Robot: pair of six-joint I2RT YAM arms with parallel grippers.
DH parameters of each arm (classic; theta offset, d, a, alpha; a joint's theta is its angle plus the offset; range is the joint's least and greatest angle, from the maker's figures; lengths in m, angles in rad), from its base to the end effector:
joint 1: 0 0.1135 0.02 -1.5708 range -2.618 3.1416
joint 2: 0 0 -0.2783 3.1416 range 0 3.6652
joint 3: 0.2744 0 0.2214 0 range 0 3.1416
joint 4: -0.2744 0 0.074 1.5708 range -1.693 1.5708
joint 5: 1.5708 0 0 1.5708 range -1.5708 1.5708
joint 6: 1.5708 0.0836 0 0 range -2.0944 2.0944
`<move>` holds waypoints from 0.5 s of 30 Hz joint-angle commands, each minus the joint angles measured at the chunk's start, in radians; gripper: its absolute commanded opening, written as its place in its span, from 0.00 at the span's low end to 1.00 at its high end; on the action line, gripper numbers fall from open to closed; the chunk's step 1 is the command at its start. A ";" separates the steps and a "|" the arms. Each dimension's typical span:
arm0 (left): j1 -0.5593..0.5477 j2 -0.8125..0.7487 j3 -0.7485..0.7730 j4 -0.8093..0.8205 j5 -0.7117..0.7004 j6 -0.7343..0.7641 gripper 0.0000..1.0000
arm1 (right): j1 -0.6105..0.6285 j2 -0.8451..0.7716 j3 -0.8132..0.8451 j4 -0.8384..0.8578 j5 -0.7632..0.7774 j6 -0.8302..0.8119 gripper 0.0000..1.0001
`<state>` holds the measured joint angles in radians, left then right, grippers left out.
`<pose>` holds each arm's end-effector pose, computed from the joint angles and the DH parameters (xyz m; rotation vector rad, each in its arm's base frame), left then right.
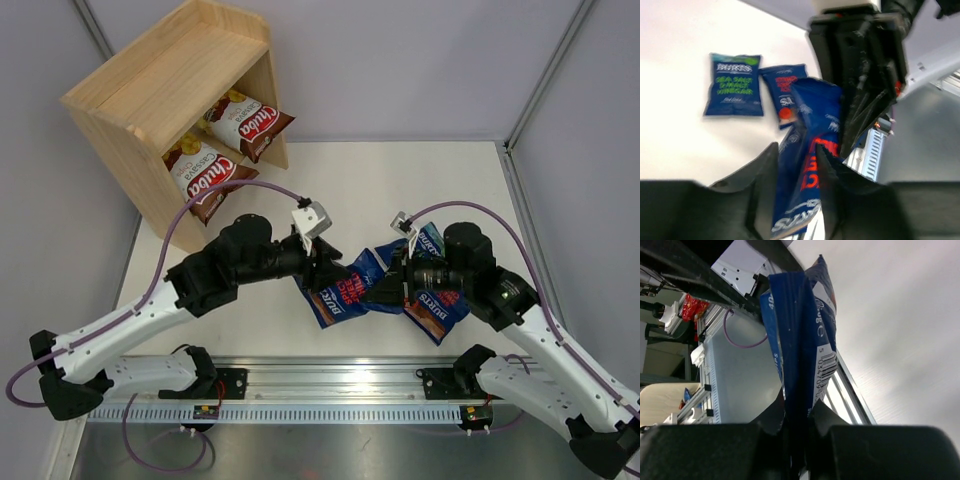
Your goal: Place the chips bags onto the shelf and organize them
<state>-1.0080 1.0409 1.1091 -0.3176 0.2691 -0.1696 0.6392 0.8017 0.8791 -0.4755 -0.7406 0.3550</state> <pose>0.1080 -0.2129 0.3899 0.9747 1.6866 -1.0543 0.0943 0.1403 0.3372 -0.8142 1.9558 1.3498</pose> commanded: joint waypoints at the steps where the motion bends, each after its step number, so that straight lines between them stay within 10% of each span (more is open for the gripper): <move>1: 0.002 -0.050 0.077 -0.049 -0.201 -0.030 0.65 | 0.008 -0.032 -0.012 0.112 0.040 0.030 0.00; 4: 0.003 -0.119 0.078 -0.083 -0.413 -0.079 0.99 | 0.008 -0.042 -0.020 0.153 0.070 0.042 0.00; 8: 0.003 -0.272 -0.021 -0.084 -0.567 -0.186 0.99 | 0.008 -0.070 -0.023 0.218 0.153 0.070 0.00; 15: 0.003 -0.542 -0.292 0.122 -0.276 -0.223 0.99 | 0.007 -0.162 -0.068 0.422 0.138 0.171 0.00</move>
<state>-1.0039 0.5400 0.9199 -0.3202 -0.1238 -0.3500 0.6407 0.6880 0.8196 -0.2386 -0.6090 0.4625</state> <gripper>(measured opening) 0.988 0.147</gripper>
